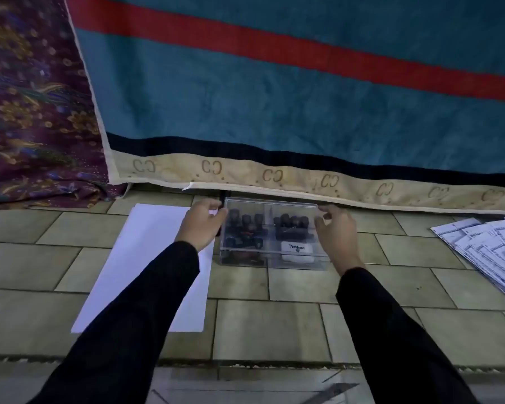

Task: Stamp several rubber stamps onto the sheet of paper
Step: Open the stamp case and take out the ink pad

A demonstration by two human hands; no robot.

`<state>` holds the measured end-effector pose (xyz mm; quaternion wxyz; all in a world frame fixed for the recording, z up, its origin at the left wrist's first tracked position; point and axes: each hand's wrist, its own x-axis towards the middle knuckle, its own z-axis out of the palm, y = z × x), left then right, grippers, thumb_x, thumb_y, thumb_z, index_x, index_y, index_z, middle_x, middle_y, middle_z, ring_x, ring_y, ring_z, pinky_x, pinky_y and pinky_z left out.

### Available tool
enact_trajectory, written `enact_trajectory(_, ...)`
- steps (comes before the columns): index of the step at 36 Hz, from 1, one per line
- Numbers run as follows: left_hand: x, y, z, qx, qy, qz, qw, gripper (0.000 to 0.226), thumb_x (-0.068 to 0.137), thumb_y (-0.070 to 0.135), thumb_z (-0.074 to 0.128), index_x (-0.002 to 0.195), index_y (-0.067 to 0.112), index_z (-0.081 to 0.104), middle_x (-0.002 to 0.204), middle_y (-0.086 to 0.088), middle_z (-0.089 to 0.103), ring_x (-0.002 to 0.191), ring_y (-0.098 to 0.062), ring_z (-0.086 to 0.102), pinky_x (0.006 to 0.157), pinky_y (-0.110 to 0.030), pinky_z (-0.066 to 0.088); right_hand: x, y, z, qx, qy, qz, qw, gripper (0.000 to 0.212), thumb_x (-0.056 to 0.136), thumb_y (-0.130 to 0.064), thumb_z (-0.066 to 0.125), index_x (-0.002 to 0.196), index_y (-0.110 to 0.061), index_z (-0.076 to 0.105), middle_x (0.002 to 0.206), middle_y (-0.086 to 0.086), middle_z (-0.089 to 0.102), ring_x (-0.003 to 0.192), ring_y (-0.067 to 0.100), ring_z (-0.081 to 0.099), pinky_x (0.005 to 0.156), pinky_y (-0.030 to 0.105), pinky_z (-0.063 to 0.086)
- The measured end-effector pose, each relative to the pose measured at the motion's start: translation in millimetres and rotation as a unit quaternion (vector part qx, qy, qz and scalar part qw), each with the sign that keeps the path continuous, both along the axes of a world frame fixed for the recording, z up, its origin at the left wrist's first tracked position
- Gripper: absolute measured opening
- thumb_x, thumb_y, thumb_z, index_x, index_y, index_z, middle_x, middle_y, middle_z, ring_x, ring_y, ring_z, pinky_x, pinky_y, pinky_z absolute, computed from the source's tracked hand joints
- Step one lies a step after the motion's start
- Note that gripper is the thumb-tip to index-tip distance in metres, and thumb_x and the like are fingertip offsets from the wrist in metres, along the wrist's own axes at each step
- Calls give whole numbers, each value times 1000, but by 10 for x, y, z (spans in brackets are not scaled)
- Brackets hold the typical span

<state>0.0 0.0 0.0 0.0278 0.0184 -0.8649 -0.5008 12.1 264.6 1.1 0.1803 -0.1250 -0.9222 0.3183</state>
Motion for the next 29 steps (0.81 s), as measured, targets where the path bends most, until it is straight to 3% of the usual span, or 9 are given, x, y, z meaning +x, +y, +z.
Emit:
enact_trajectory(3,-102,54,-33,-49,-32,19,998,40,94,32,55,125,7,57,116,-9,64,113,-27,57,87,-26,38,-76,35,-84,8,-61,-40,997,39,90,-19,55,128,-8,52,122,20,54,108,34,54,89,32,44)
enact_trajectory(6,-115,113,-80,-89,-49,27,994,31,92,29,59,113,6,62,104,-13,68,99,-30,61,79,-27,39,-98,38,-196,-3,-116,-52,992,37,90,-19,54,123,-2,54,117,25,58,106,38,55,90,38,45)
enact_trajectory(10,-122,139,-123,-130,-31,36,990,17,89,20,63,100,8,66,93,-12,69,81,-26,58,74,-29,42,-123,80,-271,-48,-96,-70,992,30,90,-10,52,118,-2,60,112,25,63,100,37,60,88,36,47)
enact_trajectory(13,-131,144,-146,-123,-32,50,991,7,87,20,65,86,13,64,86,-8,65,80,-25,56,73,-28,42,-117,117,-301,-61,-78,-82,992,26,89,-6,51,111,-1,65,109,23,66,98,35,62,85,34,48)
enact_trajectory(20,-133,131,-162,-101,-25,55,993,14,87,17,66,93,5,71,93,-12,69,91,-29,62,79,-28,45,-117,152,-317,-82,-55,-89,991,24,90,-3,51,106,-1,68,108,19,69,102,33,62,86,30,47)
enact_trajectory(25,-89,132,-121,-97,-4,57,994,17,88,14,62,99,3,71,102,-16,70,96,-34,62,85,-35,49,-116,173,-302,-102,-31,-85,991,25,89,-2,52,109,-2,68,105,19,70,98,32,63,79,26,44)
enact_trajectory(29,-14,107,-53,-87,21,58,994,21,89,15,62,106,5,70,102,-13,70,92,-26,61,82,-29,47,-57,185,-250,-111,-5,-81,991,24,89,-5,53,109,-3,68,101,18,70,93,30,63,74,22,40)
